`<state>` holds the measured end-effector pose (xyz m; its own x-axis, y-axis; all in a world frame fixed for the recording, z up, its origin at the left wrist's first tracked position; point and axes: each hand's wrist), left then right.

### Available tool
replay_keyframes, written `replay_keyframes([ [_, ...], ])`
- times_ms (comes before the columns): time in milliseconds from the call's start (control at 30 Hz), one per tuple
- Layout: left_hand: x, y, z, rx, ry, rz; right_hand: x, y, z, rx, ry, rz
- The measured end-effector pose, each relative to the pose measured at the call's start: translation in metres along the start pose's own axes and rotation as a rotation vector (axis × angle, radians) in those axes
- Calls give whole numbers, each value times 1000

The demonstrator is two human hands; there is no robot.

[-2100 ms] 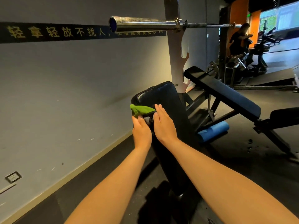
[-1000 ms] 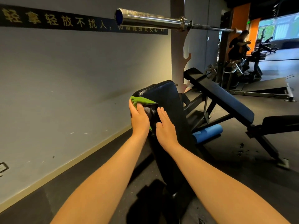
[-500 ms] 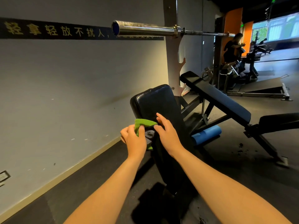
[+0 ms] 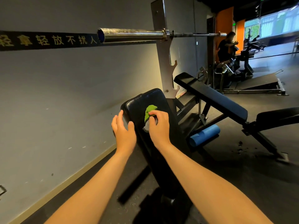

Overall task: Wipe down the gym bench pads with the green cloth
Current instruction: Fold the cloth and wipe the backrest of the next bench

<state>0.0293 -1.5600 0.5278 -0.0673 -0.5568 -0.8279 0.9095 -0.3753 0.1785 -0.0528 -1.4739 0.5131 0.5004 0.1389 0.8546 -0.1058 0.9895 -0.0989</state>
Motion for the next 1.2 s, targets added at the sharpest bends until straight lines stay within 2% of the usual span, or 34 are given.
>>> replay_keyframes([
  [67, -3, -18, 8, 11, 10, -23, -13, -13, -1, 134, 186, -101],
  [133, -5, -36, 10, -41, 54, -38, -31, -17, 0, 216, 285, -171],
  [267, 2, -69, 6, -199, -3, 100, -62, -13, 35, 214, 474, -313],
  [333, 11, -73, 6, -232, -78, 105, -62, -13, 61, 180, 415, -297],
  [467, 22, -75, 8, -245, -139, 136, -58, -10, 114, 114, 146, -193],
  [567, 23, -76, 9, -263, -166, 170, -51, -11, 126, -13, -60, -110],
  [633, 23, -75, 9, -263, -182, 183, -41, -14, 117, -38, -111, -30],
  [700, 24, -75, 9, -258, -179, 183, -31, -17, 95, 22, -10, -4],
  [867, 23, -70, 7, -216, -193, 224, -15, -30, 58, 318, 475, 31],
  [967, 21, -67, 6, -187, -202, 250, -13, -26, 68, 440, 541, -33],
  [1067, 16, -63, 5, -169, -163, 238, -16, -18, 84, 376, 455, -72],
  [1200, 11, -60, 2, -143, -163, 254, -8, -18, 89, 166, 89, -31],
])
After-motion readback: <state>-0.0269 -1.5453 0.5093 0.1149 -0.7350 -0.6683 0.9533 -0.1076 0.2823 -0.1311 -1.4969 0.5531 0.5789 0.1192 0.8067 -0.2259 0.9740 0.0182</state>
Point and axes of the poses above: each hand's wrist, its own z-axis towards the middle knuckle, its own y-axis out of the back of the hand, x = y × z, and after that the axes turned 7 degrees about -x, right-handed
